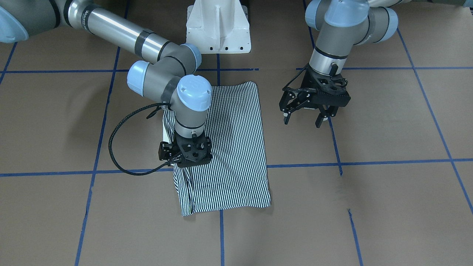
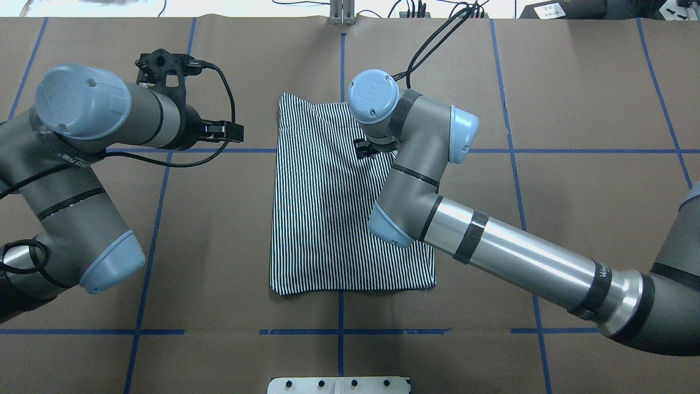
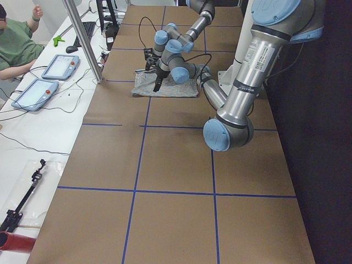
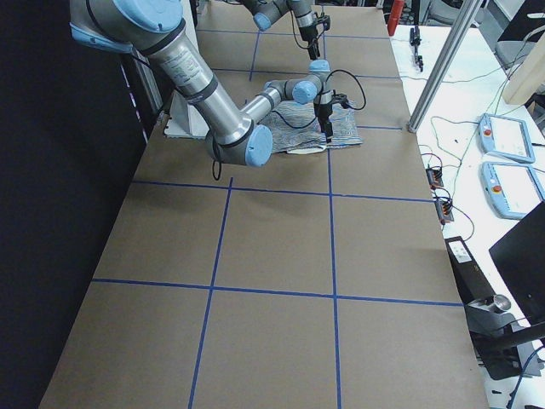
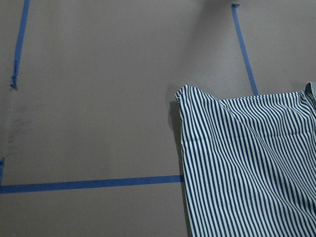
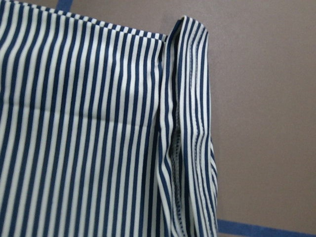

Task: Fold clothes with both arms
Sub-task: 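Raise the right gripper toward the shirt's far end, then move the left gripper down to the shirt's end nearest the robot, then move the right gripper down beside the left gripper at the near end, then grasp the shirt's near edge with both grippers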

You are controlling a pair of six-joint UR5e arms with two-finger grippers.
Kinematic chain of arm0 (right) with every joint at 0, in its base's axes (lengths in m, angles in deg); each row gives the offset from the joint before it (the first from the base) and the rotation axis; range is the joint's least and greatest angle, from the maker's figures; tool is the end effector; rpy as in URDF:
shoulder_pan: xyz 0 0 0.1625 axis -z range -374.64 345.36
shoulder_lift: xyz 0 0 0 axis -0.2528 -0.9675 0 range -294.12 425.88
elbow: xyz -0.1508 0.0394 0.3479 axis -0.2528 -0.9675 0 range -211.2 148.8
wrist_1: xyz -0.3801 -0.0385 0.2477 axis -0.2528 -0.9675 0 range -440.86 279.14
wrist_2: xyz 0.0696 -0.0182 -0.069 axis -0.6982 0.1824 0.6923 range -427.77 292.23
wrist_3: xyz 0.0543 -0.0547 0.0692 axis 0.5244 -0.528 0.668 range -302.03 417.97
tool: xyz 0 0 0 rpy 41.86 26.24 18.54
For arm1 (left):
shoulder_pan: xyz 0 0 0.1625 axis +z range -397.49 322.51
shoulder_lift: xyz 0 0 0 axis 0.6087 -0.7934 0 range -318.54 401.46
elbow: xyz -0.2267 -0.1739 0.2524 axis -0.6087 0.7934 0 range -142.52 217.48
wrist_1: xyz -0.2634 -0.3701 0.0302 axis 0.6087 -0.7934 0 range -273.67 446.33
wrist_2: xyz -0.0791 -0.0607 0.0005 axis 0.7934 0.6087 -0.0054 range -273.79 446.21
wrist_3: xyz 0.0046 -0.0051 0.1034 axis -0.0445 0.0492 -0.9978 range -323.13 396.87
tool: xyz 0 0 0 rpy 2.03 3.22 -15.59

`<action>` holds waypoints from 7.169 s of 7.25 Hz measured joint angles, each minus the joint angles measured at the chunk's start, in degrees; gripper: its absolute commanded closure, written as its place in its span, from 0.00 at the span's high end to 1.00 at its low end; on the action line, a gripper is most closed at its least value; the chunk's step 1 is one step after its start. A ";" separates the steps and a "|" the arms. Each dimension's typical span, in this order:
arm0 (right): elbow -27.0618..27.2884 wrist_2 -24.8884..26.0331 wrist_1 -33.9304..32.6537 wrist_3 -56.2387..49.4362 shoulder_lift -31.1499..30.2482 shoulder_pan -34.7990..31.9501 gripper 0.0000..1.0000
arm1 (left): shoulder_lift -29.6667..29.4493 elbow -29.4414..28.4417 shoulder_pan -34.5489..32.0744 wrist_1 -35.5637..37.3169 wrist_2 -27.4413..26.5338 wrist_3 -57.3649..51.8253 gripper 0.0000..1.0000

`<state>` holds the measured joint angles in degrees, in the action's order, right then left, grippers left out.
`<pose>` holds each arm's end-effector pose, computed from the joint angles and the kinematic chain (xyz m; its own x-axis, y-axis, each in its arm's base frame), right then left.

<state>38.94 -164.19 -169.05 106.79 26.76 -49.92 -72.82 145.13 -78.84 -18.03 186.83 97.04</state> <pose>-0.5897 -0.5663 0.2110 0.8615 -0.1921 0.4699 0.0570 0.9564 0.2864 0.3906 -0.4958 0.1927 0.6271 0.0994 -0.7726 0.2562 0.9104 0.3250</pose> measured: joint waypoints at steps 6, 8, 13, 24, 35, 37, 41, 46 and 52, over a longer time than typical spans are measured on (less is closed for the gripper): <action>-0.85 -0.84 0.45 -8.26 -5.09 -8.12 1.00 | 0.37 -0.04 -0.02 -0.04 0.10 -0.09 1.00; 4.07 -7.27 0.00 -9.68 -7.32 -11.15 1.00 | 0.35 -0.03 0.11 -0.03 0.17 0.46 1.00; 19.67 -21.04 -1.33 1.94 -14.26 -12.04 1.00 | -0.73 -0.28 15.19 4.95 1.03 40.19 1.00; 24.88 -21.36 -0.73 5.85 -17.54 -11.38 1.00 | -6.23 -5.13 25.39 14.21 -5.55 51.83 0.53; 34.28 -16.98 -0.68 33.54 -21.14 0.15 1.00 | -5.49 1.39 24.77 15.51 -6.05 39.23 0.00; 35.35 -10.55 -0.69 50.33 -20.93 8.68 1.00 | -5.45 1.63 24.78 15.34 -5.98 36.35 0.00; 33.59 -0.82 -0.77 72.37 -19.88 17.62 1.00 | -5.50 1.71 24.82 15.09 -6.05 35.82 0.00; 29.72 1.23 -1.40 74.71 -18.55 19.58 1.00 | -5.50 1.69 24.82 15.13 -6.05 35.64 0.00; 30.16 1.22 -2.97 74.74 -19.07 20.46 0.00 | -5.51 1.78 24.74 15.15 -6.05 35.70 0.00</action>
<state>69.10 -162.97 -172.03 181.52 7.69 -29.46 -78.33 146.91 -54.10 -2.88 180.78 132.75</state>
